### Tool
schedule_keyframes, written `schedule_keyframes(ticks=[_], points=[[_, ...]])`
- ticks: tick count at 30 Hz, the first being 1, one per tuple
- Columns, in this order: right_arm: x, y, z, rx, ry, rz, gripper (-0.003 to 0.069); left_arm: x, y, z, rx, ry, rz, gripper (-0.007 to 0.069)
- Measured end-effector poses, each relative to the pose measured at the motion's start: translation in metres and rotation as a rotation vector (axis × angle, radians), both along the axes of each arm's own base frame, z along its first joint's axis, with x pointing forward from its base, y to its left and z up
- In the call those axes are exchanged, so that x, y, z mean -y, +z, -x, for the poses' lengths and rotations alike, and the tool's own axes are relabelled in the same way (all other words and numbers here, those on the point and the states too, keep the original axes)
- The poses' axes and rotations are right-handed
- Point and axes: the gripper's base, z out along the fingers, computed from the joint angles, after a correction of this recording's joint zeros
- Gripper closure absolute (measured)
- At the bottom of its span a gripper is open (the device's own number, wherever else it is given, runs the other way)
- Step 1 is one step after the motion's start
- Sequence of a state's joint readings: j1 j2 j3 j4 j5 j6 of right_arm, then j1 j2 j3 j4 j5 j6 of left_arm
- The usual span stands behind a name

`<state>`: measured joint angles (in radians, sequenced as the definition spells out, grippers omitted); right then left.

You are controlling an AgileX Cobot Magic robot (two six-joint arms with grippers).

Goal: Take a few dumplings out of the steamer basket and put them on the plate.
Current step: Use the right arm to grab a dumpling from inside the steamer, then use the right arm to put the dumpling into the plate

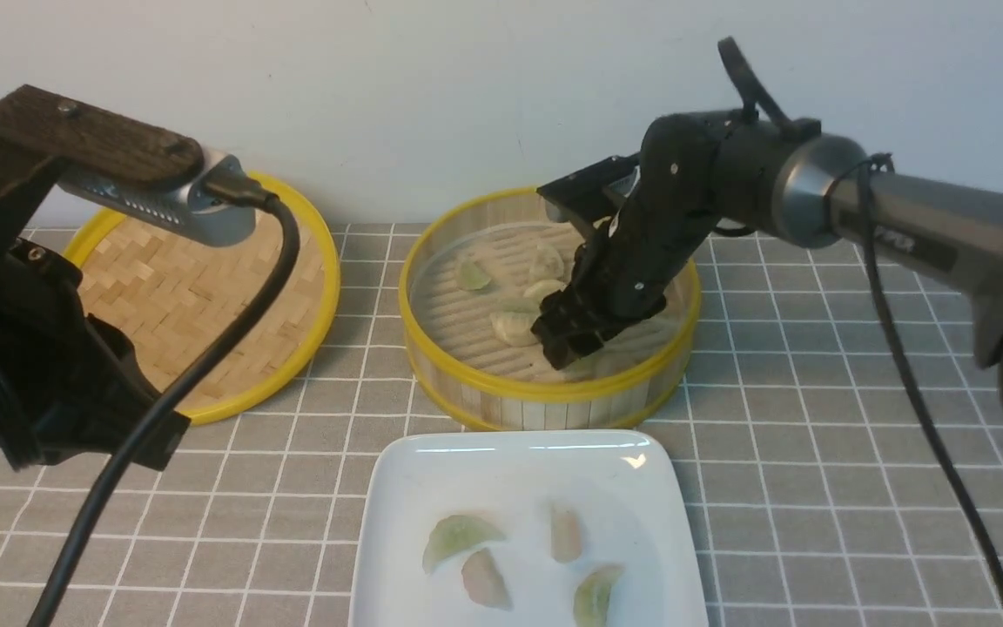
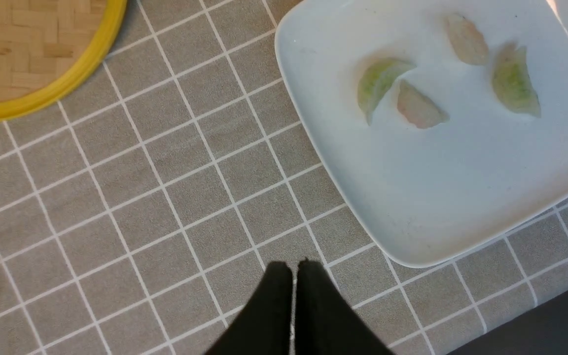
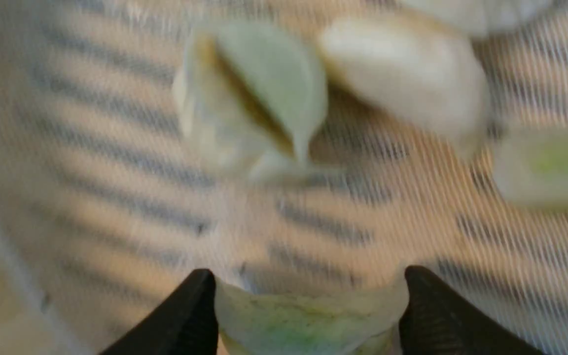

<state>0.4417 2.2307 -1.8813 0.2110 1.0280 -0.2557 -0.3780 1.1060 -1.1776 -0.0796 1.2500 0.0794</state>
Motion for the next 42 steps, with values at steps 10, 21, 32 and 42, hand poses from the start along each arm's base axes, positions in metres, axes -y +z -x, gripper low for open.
schedule_keyframes(ticks=[10, 21, 32, 42], points=[[0.016, 0.084, 0.038, -0.031, -0.015, -0.022, 0.0232, 0.0, 0.0, 0.0, 0.001, 0.0, -0.003, 0.0629], [0.006, 0.031, 0.085, -0.269, -0.016, 0.026, 0.0232, 0.002, 0.0, 0.001, -0.008, -0.003, 0.026, 0.0629], [0.004, -0.008, 0.081, -0.358, -0.051, 0.081, 0.0232, 0.004, 0.001, 0.001, -0.014, -0.006, 0.042, 0.0629], [0.003, -0.011, 0.081, -0.374, -0.098, 0.083, 0.0176, 0.004, 0.002, -0.001, 0.009, -0.004, 0.051, 0.0629]])
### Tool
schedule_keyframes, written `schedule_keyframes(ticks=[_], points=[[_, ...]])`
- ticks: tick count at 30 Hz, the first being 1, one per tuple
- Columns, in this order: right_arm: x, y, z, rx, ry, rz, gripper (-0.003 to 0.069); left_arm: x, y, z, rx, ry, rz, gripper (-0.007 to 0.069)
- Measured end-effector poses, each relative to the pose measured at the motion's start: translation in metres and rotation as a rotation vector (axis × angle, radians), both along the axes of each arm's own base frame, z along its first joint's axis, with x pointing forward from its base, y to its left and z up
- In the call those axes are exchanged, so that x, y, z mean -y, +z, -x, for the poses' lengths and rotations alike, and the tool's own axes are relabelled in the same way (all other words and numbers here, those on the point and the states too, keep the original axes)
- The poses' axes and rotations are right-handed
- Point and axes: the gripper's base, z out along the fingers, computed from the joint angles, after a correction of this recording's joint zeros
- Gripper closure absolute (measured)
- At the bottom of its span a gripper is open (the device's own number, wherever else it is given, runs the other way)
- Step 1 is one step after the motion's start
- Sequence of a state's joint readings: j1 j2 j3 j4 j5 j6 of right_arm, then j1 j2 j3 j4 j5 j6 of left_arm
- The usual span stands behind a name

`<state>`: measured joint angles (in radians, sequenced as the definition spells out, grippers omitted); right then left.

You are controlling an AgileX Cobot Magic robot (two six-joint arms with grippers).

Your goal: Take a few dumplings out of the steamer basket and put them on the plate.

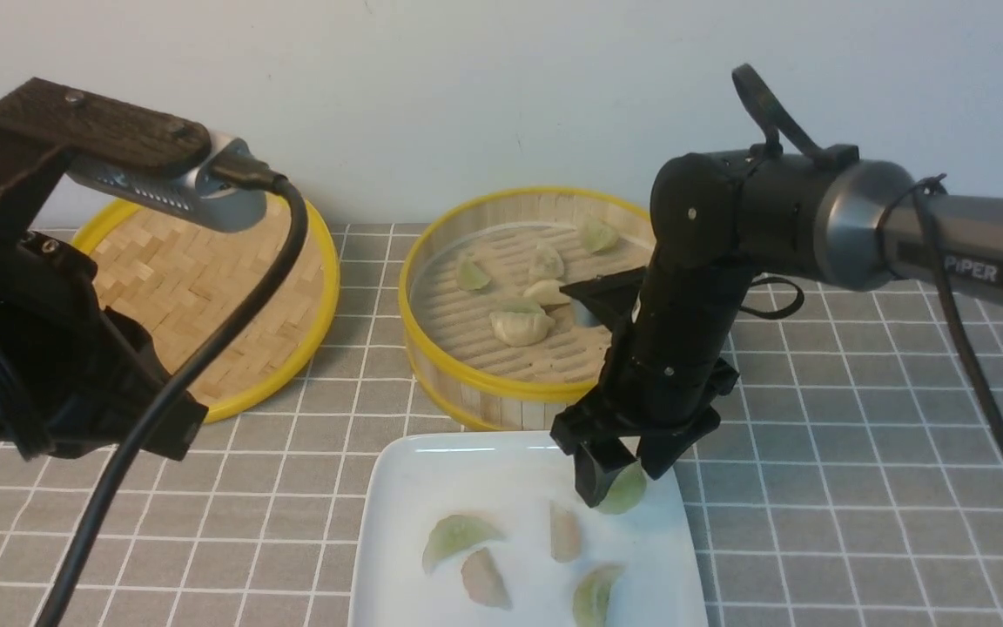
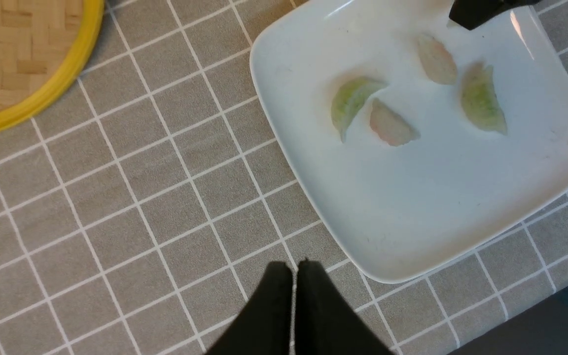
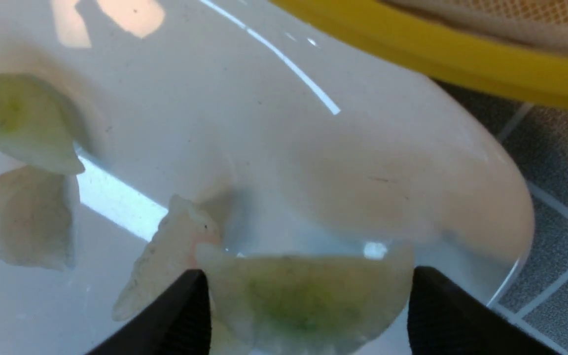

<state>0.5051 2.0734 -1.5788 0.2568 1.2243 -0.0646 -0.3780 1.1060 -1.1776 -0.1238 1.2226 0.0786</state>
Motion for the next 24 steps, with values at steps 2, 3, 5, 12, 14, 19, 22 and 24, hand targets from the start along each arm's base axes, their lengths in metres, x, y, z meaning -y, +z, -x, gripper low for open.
schedule_keyframes(ticks=[2, 3, 5, 12, 14, 19, 22, 24], points=[[0.0, 0.0, 0.0, 0.0, -0.001, 0.0, 0.0169, 0.0, 0.0, 0.0, 0.0, 0.0, 0.0, 0.0629], [0.0, 0.001, 0.0, 0.002, -0.001, -0.001, 0.0167, 0.0, 0.0, 0.0, 0.0, 0.0, 0.001, 0.0629], [0.0, 0.004, 0.0, 0.009, -0.001, -0.005, 0.0165, 0.0, 0.0, 0.0, 0.0, 0.0, 0.001, 0.0629], [0.006, 0.051, 0.009, 0.115, 0.002, -0.053, 0.0208, 0.0, 0.0, 0.0, 0.0, 0.0, 0.001, 0.0629], [0.012, 0.08, 0.016, 0.191, 0.002, -0.065, 0.0284, 0.0, 0.0, 0.0, 0.0, 0.0, 0.001, 0.0629], [0.035, 0.161, 0.049, 0.397, -0.007, -0.129, 0.0479, 0.0, 0.0, 0.0, 0.0, 0.0, 0.001, 0.0629], [0.062, 0.223, 0.091, 0.568, -0.024, -0.191, 0.0615, 0.0, 0.001, -0.001, 0.013, 0.002, 0.006, 0.0629], [0.082, 0.26, 0.126, 0.677, -0.051, -0.244, 0.0654, 0.001, 0.001, -0.002, 0.029, 0.004, 0.013, 0.0629]])
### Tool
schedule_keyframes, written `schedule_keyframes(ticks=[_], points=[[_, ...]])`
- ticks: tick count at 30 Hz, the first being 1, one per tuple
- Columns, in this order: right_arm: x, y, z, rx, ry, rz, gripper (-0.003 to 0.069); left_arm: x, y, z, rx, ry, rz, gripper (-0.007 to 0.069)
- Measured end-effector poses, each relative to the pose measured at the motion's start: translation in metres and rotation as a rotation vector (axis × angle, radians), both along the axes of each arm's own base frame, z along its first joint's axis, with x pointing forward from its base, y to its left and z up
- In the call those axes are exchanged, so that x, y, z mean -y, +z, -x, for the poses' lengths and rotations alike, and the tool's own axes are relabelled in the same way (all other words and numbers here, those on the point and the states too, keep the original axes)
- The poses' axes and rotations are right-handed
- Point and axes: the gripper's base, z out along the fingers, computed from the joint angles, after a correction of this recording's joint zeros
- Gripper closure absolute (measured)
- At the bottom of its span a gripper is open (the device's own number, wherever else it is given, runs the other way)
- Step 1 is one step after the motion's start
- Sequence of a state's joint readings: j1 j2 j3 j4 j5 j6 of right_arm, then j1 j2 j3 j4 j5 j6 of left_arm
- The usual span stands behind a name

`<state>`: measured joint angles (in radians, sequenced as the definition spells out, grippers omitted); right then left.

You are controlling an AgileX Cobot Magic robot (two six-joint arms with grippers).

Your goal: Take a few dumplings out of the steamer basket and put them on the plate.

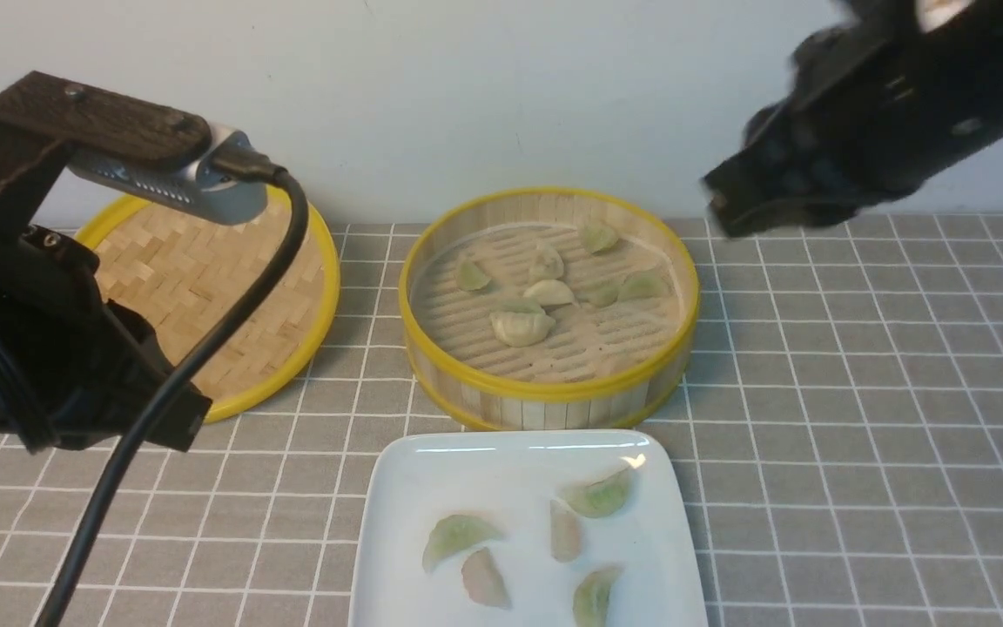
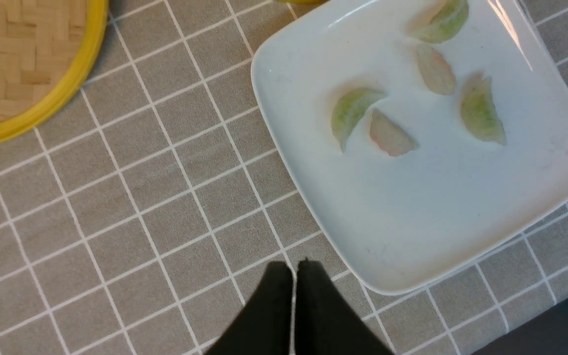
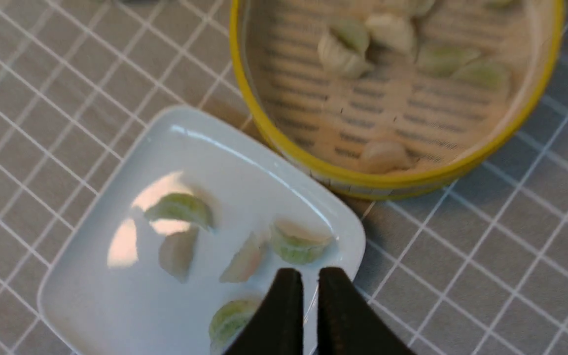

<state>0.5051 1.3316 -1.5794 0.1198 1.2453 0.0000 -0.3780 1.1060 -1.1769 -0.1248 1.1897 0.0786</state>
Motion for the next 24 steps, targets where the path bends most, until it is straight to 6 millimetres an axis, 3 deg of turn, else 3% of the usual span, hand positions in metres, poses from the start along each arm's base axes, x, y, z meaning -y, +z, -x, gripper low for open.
schedule_keyframes(ticks=[3, 5, 9, 10, 11, 13, 16, 19, 24], points=[[0.033, 0.035, 0.058, 0.136, -0.023, -0.089, 0.0669, 0.001, 0.001, -0.002, 0.021, 0.003, 0.01, 0.0629], [0.054, 0.045, 0.096, 0.221, -0.038, -0.154, 0.0671, 0.001, 0.002, -0.002, 0.031, 0.004, 0.019, 0.0629], [0.1, 0.033, 0.173, 0.485, -0.078, -0.321, 0.0672, 0.005, 0.004, -0.003, 0.041, 0.002, 0.062, 0.0629], [0.102, 0.031, 0.176, 0.499, -0.081, -0.33, 0.0672, 0.005, 0.004, -0.003, 0.041, 0.002, 0.064, 0.0629], [0.117, 0.015, 0.198, 0.606, -0.097, -0.379, 0.0672, 0.006, 0.004, -0.003, 0.043, 0.001, 0.081, 0.0629], [0.134, -0.016, 0.223, 0.75, -0.127, -0.451, 0.0672, 0.007, 0.005, -0.003, 0.042, 0.0, 0.095, 0.0629], [0.148, -0.059, 0.239, 0.856, -0.179, -0.521, 0.0672, 0.009, 0.006, -0.004, 0.056, 0.002, 0.115, 0.0629], [0.15, -0.083, 0.239, 0.893, -0.211, -0.575, 0.0672, 0.009, 0.007, -0.006, 0.082, 0.001, 0.123, 0.0629], [0.149, -0.082, 0.237, 0.936, -0.219, -0.647, 0.0672, 0.009, 0.011, -0.003, 0.104, -0.012, 0.139, 0.0629]])
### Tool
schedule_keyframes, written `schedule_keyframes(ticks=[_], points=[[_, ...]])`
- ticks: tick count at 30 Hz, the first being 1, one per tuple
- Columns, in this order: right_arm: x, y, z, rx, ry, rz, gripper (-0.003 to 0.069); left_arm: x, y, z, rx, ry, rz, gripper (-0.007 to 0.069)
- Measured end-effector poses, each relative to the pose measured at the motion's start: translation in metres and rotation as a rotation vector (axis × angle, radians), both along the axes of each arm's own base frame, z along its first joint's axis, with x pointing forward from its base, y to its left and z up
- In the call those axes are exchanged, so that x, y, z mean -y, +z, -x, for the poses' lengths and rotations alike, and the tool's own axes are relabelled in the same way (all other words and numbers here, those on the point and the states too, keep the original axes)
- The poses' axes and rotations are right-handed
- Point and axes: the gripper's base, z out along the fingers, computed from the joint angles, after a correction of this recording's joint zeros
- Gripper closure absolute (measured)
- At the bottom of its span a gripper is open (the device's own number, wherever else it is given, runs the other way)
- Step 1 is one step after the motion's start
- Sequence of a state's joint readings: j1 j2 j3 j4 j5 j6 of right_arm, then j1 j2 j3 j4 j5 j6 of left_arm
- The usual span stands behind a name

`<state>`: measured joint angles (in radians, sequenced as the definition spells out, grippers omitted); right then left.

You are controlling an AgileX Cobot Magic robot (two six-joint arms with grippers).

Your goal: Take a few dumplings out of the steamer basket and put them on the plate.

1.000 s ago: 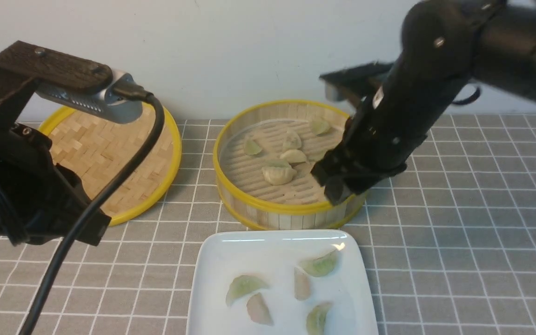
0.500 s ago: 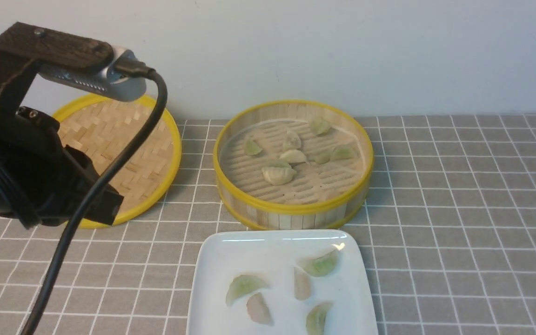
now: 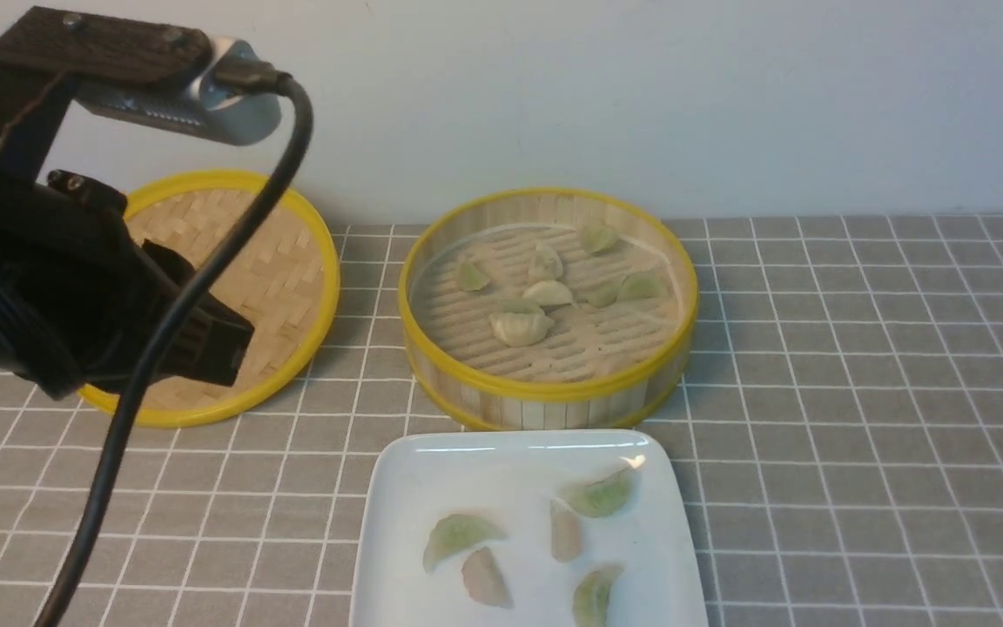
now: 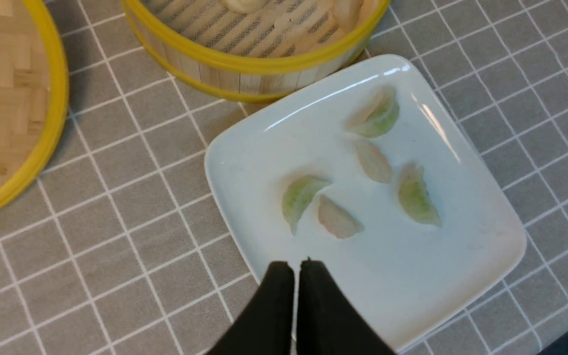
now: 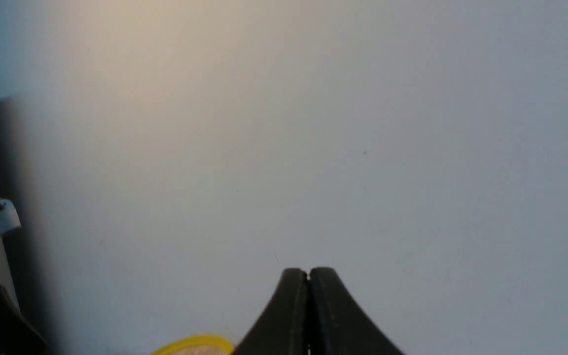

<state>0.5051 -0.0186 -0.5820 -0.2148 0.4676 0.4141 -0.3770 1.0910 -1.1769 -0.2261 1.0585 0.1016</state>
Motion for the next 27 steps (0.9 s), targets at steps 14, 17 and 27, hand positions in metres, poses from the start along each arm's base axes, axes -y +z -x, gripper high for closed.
schedule_keyframes(ticks=[14, 17, 27], points=[[0.0, 0.003, 0.001, 0.035, 0.001, -0.014, 0.0672, -0.052, 0.068, 0.135, 0.532, -0.019, 0.213, 0.0629], [0.0, 0.003, 0.001, 0.035, 0.001, -0.014, 0.0672, -0.06, 0.065, 0.158, 0.611, -0.019, 0.27, 0.0629], [0.0, 0.003, 0.001, 0.035, 0.001, -0.014, 0.0672, -0.073, 0.025, 0.192, 0.685, -0.011, 0.322, 0.0629]])
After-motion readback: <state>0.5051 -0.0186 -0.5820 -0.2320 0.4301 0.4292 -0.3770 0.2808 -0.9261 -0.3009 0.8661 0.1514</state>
